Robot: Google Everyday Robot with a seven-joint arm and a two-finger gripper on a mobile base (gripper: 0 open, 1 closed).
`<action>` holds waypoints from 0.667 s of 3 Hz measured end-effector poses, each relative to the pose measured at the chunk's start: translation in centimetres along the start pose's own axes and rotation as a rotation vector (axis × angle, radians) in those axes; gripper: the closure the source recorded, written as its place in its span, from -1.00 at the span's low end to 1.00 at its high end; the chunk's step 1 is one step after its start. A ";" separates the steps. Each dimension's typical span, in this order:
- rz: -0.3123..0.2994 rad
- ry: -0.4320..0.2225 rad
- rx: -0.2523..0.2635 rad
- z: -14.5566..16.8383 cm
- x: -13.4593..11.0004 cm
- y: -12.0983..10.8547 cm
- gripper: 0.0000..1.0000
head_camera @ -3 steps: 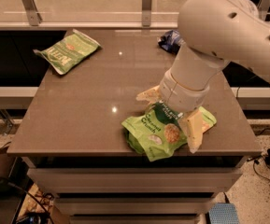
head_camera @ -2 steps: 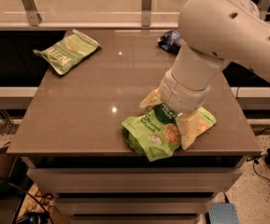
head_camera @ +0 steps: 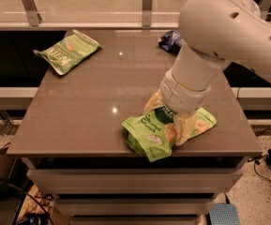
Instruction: Move green rice chip bag near green jalapeno chip bag
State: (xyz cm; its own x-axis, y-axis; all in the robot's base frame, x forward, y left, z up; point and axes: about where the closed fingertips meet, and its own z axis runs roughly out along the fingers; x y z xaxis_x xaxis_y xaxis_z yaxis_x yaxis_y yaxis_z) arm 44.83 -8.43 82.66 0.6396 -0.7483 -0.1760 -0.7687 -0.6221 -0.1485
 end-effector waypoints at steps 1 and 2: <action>-0.001 0.001 0.000 -0.1 0.0 0.0 0.73; -0.001 0.001 0.001 -0.1 -0.1 0.0 1.00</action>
Offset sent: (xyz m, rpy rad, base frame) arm -0.0003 0.0003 0.0004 -0.0003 -0.0010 0.0004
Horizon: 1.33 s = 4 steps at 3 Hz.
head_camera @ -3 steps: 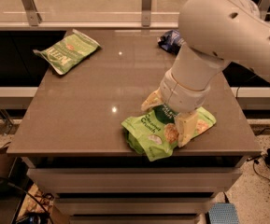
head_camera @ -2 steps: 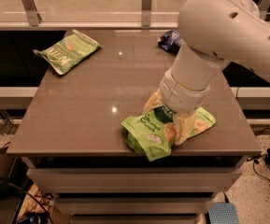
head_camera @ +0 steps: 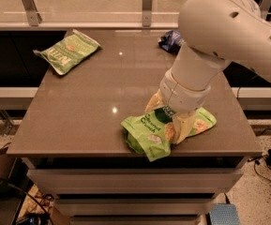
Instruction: Move green rice chip bag near green jalapeno chip bag
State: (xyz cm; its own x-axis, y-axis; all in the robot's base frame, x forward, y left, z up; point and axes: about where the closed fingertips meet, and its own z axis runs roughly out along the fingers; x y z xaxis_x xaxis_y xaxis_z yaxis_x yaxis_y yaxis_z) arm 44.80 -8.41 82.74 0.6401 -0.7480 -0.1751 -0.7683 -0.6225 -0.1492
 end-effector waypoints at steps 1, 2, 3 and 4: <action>0.000 0.000 0.000 0.0 0.0 0.0 1.00; -0.009 -0.003 -0.023 -0.8 -0.3 -0.3 1.00; -0.019 0.006 -0.016 -2.4 -0.2 -1.4 1.00; -0.021 0.012 0.004 -3.7 0.3 -2.7 1.00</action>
Offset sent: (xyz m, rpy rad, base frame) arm 0.0017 0.0038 0.0225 -0.0328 0.0494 0.0332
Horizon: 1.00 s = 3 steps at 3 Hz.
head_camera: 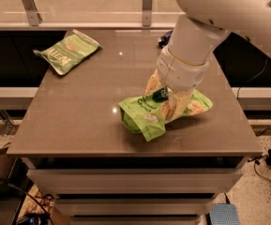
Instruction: Move green rice chip bag near green jalapeno chip bag
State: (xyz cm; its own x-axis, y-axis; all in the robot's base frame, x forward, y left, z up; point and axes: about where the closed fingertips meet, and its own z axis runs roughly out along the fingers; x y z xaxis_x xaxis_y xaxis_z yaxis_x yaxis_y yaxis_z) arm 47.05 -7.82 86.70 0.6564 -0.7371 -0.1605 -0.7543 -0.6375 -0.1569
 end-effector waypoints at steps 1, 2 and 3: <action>0.004 -0.001 0.042 -1.3 0.8 -1.1 1.00; -0.003 -0.004 0.106 -3.1 1.7 -2.5 1.00; -0.019 -0.023 0.226 -5.6 3.6 -6.5 1.00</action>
Offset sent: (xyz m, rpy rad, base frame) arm 0.0515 -0.0068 0.0549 0.1285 -0.1313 -0.0157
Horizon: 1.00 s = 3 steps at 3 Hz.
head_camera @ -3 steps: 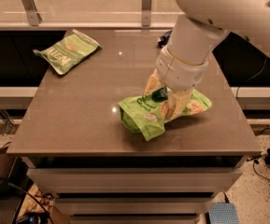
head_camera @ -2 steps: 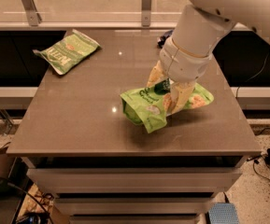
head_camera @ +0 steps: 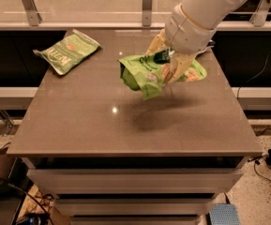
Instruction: Move green rice chip bag near green jalapeno chip bag
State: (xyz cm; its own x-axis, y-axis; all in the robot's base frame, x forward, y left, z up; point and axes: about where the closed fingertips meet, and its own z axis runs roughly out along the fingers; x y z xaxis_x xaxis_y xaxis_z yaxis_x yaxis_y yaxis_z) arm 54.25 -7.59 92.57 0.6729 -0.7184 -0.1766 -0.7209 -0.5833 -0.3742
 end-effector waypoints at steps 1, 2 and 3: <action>0.000 0.000 0.000 0.0 0.0 0.0 1.00; -0.018 0.006 0.000 0.8 -0.2 -0.9 1.00; -0.050 0.010 -0.006 2.3 -0.6 -2.8 1.00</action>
Offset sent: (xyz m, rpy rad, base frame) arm 0.0156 0.0219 -0.0070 -0.0207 -0.0226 0.0317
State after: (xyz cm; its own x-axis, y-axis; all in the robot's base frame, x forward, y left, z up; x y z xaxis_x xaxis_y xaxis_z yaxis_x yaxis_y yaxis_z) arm 56.25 -4.68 91.64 0.7061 -0.6923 -0.1490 -0.6878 -0.6204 -0.3769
